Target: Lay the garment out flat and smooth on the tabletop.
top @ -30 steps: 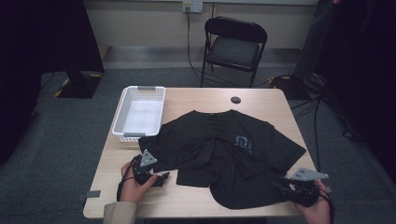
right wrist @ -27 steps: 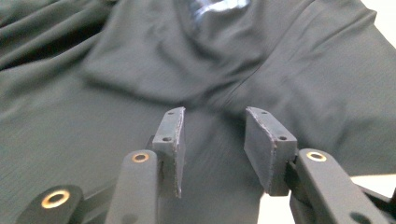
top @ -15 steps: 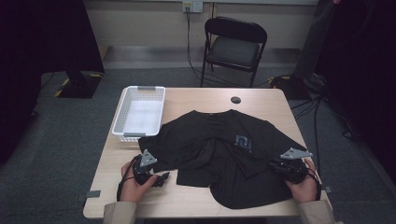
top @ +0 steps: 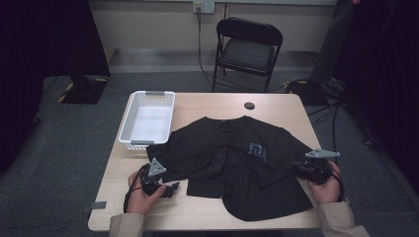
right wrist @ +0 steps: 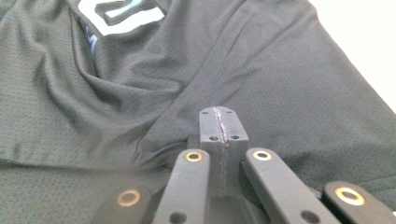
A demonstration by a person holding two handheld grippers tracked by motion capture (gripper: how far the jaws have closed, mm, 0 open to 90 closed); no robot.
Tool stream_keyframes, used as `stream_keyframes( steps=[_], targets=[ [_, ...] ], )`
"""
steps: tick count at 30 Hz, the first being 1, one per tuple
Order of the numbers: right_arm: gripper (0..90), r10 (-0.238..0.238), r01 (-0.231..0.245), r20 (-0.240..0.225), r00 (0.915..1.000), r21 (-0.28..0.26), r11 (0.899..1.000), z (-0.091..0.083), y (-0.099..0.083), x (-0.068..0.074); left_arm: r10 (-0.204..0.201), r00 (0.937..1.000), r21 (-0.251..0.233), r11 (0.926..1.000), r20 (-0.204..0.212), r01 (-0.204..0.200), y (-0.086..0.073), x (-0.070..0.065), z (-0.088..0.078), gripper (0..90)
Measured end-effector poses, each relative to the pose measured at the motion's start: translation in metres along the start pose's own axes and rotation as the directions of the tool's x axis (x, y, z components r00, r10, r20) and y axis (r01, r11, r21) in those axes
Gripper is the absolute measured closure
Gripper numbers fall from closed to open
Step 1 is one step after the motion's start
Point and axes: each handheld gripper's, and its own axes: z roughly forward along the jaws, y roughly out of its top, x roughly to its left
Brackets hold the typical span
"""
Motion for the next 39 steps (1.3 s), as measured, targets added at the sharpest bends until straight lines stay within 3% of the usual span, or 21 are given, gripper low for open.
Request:
stream_keyframes(
  steps=[2, 4, 6, 10, 13, 15, 17, 18, 19, 21, 23, 26, 28, 32, 39],
  targets=[
    [65.8, -0.036, 0.037, 0.026, 0.999, -0.016, 0.999, 0.001, -0.001, 0.007, 0.0, 1.0, 0.0, 1.0, 0.001, 0.0, 0.0, 0.0, 0.0, 14.6],
    [62.1, -0.05, 0.049, -0.022, 0.9985, -0.052, 0.997, -0.002, -0.002, 0.019, -0.002, 1.0, 0.0, 1.0, 0.002, 0.002, 0.0, 0.0, 0.0, 14.5],
    [59.0, -0.093, 0.09, -0.05, 0.9944, -0.073, 0.993, -0.005, -0.002, 0.035, -0.001, 1.0, 0.0, 1.0, 0.002, 0.001, 0.0, 0.0, 0.0, 14.5],
    [56.8, -0.195, 0.183, -0.158, 0.968, -0.086, 0.979, -0.007, 0.001, 0.073, 0.0, 1.0, 0.0, 1.0, 0.001, 0.0, 0.0, 0.0, 0.0, 14.2],
    [55.4, -0.243, 0.231, -0.222, 0.9444, -0.078, 0.97, -0.002, 0.0, 0.095, 0.0, 1.0, 0.0, 1.0, 0.001, 0.0, 0.0, 0.0, 0.0, 14.2],
    [54.7, -0.275, 0.265, -0.245, 0.9298, -0.07, 0.962, 0.002, -0.002, 0.106, -0.001, 1.0, 0.0, 1.0, 0.002, 0.001, 0.0, 0.0, 0.0, 14.2],
    [54.3, -0.327, 0.326, -0.207, 0.9221, -0.038, 0.945, 0.007, -0.003, 0.114, -0.001, 1.0, 0.0, 1.0, 0.002, 0.001, 0.0, 0.0, 0.0, 14.1],
    [56.2, -0.327, 0.324, -0.198, 0.9241, -0.049, 0.945, 0.009, -0.003, 0.114, 0.0, 1.0, 0.0, 1.0, 0.002, 0.0, 0.0, 0.0, 0.0, 14.1],
    [64.1, -0.3, 0.299, -0.206, 0.9315, -0.036, 0.954, 0.009, -0.002, 0.112, -0.001, 1.0, 0.0, 1.0, 0.002, 0.001, 0.0, 0.0, 0.0, 14.2],
    [77.8, -0.292, 0.292, -0.202, 0.935, -0.028, 0.956, 0.008, 0.0, 0.109, -0.001, 1.0, 0.0, 1.0, 0.002, 0.001, 0.0, 0.0, 0.0, 14.2],
    [83.0, -0.263, 0.264, -0.208, 0.9422, -0.022, 0.964, 0.009, 0.003, 0.103, 0.0, 1.0, 0.0, 1.0, 0.002, 0.0, 0.0, 0.0, 0.0, 14.1],
    [83.9, -0.215, 0.212, -0.218, 0.952, -0.038, 0.977, 0.005, 0.014, 0.091, 0.0, 1.0, 0.0, 1.0, 0.001, 0.0, 0.0, 0.0, 0.0, 14.1],
    [84.0, -0.208, 0.203, -0.218, 0.9535, -0.044, 0.978, 0.005, 0.019, 0.087, -0.001, 1.0, 0.0, 1.0, 0.002, 0.001, 0.0, 0.0, 0.0, 14.1],
    [84.6, -0.178, 0.171, -0.182, 0.9671, -0.051, 0.984, 0.005, 0.041, 0.067, 0.0, 1.0, 0.0, 1.0, 0.002, 0.0, 0.0, 0.0, 0.0, 14.1],
    [84.5, -0.086, 0.085, -0.111, 0.9901, -0.018, 0.996, 0.031, 0.072, 0.017, 0.001, 1.0, 0.002, 1.0, 0.009, -0.001, 0.0, 0.0, 0.0, 13.6]
  ],
)
